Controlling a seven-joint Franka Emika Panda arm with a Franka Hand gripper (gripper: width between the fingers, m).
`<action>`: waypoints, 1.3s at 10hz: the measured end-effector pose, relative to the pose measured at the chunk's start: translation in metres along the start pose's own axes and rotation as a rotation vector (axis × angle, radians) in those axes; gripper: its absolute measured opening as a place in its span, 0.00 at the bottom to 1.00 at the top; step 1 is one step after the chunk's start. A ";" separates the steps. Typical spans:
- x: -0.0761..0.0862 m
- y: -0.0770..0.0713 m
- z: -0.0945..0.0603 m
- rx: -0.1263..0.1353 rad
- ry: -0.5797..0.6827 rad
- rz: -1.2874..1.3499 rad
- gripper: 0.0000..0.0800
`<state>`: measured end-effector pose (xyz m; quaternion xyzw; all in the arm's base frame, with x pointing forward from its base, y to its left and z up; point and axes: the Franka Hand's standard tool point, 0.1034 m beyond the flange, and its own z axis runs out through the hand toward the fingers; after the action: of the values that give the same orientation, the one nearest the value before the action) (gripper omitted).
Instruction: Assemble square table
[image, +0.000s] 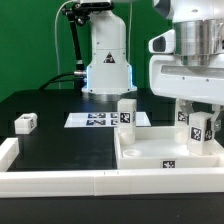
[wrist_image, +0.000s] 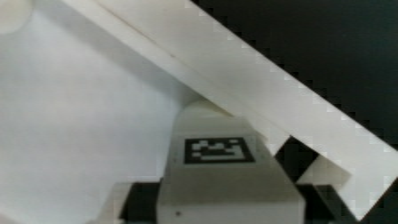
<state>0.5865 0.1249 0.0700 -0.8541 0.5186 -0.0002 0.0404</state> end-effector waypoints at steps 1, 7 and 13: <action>0.000 0.000 0.000 0.003 -0.006 0.074 0.36; -0.001 0.000 0.001 0.007 -0.023 0.168 0.63; 0.001 0.001 0.000 -0.005 -0.017 -0.303 0.81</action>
Offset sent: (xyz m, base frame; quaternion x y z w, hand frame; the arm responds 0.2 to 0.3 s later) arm 0.0014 -0.0075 -0.0018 -0.0184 0.0031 0.0552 0.9983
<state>0.5862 0.1237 0.0698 -0.9226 0.3835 0.0022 0.0422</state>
